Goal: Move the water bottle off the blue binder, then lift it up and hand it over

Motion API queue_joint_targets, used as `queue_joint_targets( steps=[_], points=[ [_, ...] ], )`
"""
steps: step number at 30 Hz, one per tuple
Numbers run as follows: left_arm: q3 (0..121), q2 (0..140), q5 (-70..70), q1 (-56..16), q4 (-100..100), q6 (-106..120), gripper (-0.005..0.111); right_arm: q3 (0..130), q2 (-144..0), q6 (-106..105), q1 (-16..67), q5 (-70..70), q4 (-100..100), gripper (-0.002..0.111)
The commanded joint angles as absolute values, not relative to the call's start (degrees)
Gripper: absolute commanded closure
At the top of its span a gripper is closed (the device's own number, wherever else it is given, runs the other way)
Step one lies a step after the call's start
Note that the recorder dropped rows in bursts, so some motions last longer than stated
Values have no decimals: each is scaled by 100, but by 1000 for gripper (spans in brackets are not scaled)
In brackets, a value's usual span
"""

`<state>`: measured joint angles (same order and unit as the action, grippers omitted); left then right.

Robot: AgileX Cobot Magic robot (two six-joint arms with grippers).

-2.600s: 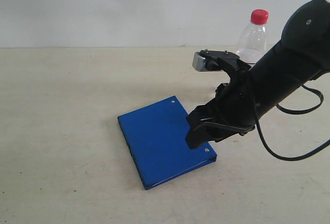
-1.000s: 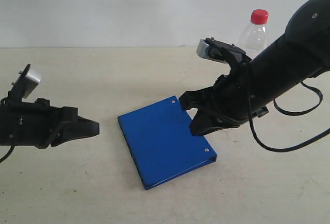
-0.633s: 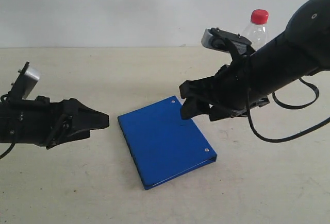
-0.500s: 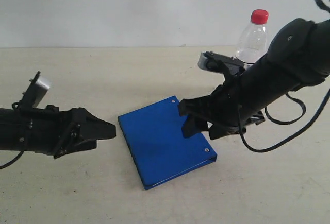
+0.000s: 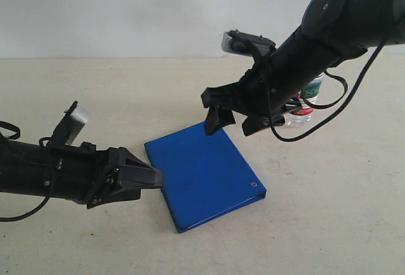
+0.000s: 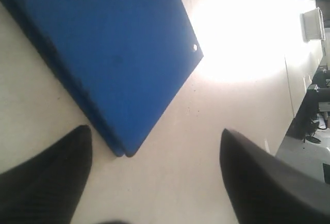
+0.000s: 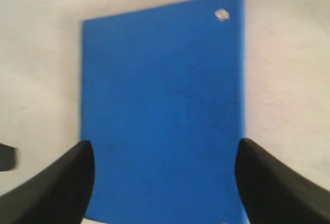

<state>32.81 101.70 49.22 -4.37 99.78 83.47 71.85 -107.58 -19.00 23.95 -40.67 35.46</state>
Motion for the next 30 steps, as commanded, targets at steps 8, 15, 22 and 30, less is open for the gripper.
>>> queue_joint_targets(
  steps=[8, 15, 22, 30],
  points=[
    [3411, 10180, 4303, -462, 9995, 8375, 41, 7210, -11292, -1594, 2383, -3812, 3131, 41],
    [3411, 10299, 3955, -462, 9995, 8417, 41, 7210, -11292, -1594, 2383, -3729, 3131, 41],
    [3711, 10876, 4401, -462, 9995, 8417, 41, 7210, -11292, -1606, 2383, -3648, 3131, 41],
    [4014, 11236, 4556, -462, 9995, 8352, 41, 7210, -11394, -1601, 2383, -3675, 3603, 41]
  ],
)
